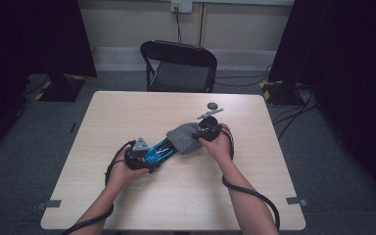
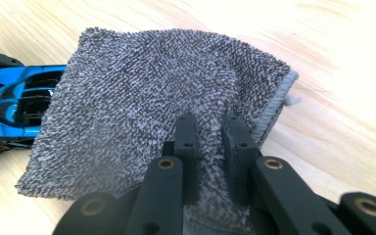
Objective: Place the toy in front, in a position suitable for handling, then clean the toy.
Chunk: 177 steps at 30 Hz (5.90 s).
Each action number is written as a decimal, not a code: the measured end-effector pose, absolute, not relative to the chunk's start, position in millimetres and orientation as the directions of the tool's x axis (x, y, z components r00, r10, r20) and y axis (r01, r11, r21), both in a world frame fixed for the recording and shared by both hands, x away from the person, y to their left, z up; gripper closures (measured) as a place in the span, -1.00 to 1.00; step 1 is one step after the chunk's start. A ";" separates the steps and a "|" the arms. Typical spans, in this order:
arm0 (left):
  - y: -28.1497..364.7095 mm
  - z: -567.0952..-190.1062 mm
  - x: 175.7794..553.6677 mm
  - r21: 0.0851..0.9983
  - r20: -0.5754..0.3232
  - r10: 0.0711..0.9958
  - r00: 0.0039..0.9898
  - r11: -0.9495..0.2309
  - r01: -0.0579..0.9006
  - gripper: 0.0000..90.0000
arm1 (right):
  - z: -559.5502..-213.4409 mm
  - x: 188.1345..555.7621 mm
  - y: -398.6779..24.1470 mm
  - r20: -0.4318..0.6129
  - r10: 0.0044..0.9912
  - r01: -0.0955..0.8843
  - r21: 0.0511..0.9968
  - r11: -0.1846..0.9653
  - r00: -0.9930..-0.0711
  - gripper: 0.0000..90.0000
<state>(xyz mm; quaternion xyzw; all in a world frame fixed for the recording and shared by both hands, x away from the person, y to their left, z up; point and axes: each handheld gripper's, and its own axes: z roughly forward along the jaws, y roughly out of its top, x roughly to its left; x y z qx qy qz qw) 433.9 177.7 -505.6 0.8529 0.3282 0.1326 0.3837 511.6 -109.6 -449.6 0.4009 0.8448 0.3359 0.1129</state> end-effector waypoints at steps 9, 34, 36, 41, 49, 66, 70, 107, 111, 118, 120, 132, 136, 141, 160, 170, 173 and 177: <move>177.9 -505.5 434.1 0.741 -0.021 0.660 0.751 -0.494 0.455 -0.44 | -445.8 509.9 -118.5 0.066 0.769 0.607 0.658 0.446 -0.636 0.76; 176.2 -505.6 433.0 0.737 -0.016 0.659 0.752 -0.500 0.454 -0.50 | -414.6 493.9 -165.2 0.095 0.792 0.586 0.727 0.358 -0.603 0.76; 175.7 -505.8 432.8 0.737 -0.019 0.661 0.750 -0.497 0.457 -0.54 | -413.4 493.0 -164.4 0.098 0.787 0.582 0.729 0.360 -0.610 0.76; 175.1 -505.7 432.7 0.734 -0.020 0.663 0.748 -0.498 0.461 -0.58 | -412.5 488.1 -156.0 0.113 0.761 0.568 0.737 0.367 -0.639 0.76; 175.2 -505.5 431.9 0.734 -0.016 0.671 0.742 -0.496 0.464 -0.56 | -417.4 480.5 -127.4 0.141 0.686 0.540 0.734 0.412 -0.714 0.76; 177.8 -505.2 431.3 0.740 -0.017 0.674 0.739 -0.489 0.463 -0.44 | -428.1 474.7 -52.2 0.118 0.527 0.455 0.680 0.575 -0.842 0.76; 177.8 -505.2 431.3 0.740 -0.017 0.674 0.739 -0.489 0.463 -0.44 | -431.9 474.4 -42.5 0.098 0.514 0.444 0.656 0.610 -0.852 0.76; 177.7 -505.3 431.3 0.740 -0.019 0.674 0.738 -0.487 0.464 -0.44 | -441.9 501.6 -74.4 0.108 0.645 0.540 0.659 0.524 -0.757 0.75; 177.7 -505.3 431.3 0.740 -0.019 0.674 0.738 -0.487 0.464 -0.44 | -444.5 506.7 -84.6 0.116 0.672 0.564 0.657 0.500 -0.731 0.75; 177.8 -505.3 431.4 0.740 -0.019 0.674 0.738 -0.487 0.464 -0.44 | -453.0 511.4 -98.8 0.130 0.705 0.598 0.649 0.470 -0.697 0.75; 177.8 -505.3 431.4 0.740 -0.019 0.674 0.739 -0.488 0.464 -0.44 | -455.5 512.2 -102.6 0.136 0.712 0.604 0.651 0.460 -0.689 0.75; 177.8 -505.3 431.4 0.740 -0.019 0.674 0.738 -0.487 0.464 -0.44 | -454.8 515.0 -116.9 0.104 0.730 0.604 0.645 0.468 -0.676 0.75; 177.7 -505.3 431.4 0.740 -0.019 0.674 0.738 -0.487 0.464 -0.44 | -455.7 513.7 -122.6 0.102 0.733 0.606 0.645 0.466 -0.673 0.75; 177.7 -505.3 431.3 0.740 -0.019 0.674 0.738 -0.487 0.464 -0.44 | -455.2 512.5 -129.5 0.099 0.743 0.611 0.646 0.458 -0.662 0.75; 177.8 -505.3 431.4 0.740 -0.018 0.674 0.739 -0.488 0.463 -0.44 | -431.1 505.3 -172.5 0.107 0.787 0.618 0.686 0.384 -0.607 0.75; 177.7 -505.3 431.3 0.740 -0.019 0.674 0.738 -0.487 0.464 -0.44 | -407.6 496.6 -157.6 0.112 0.750 0.572 0.723 0.388 -0.651 0.75; 177.7 -505.3 431.3 0.740 -0.019 0.674 0.738 -0.487 0.464 -0.44 | -402.4 493.8 -146.8 0.116 0.729 0.554 0.732 0.396 -0.675 0.75; 177.7 -505.3 431.3 0.740 -0.019 0.674 0.738 -0.487 0.464 -0.44 | -400.4 491.3 -134.2 0.116 0.708 0.540 0.735 0.410 -0.697 0.75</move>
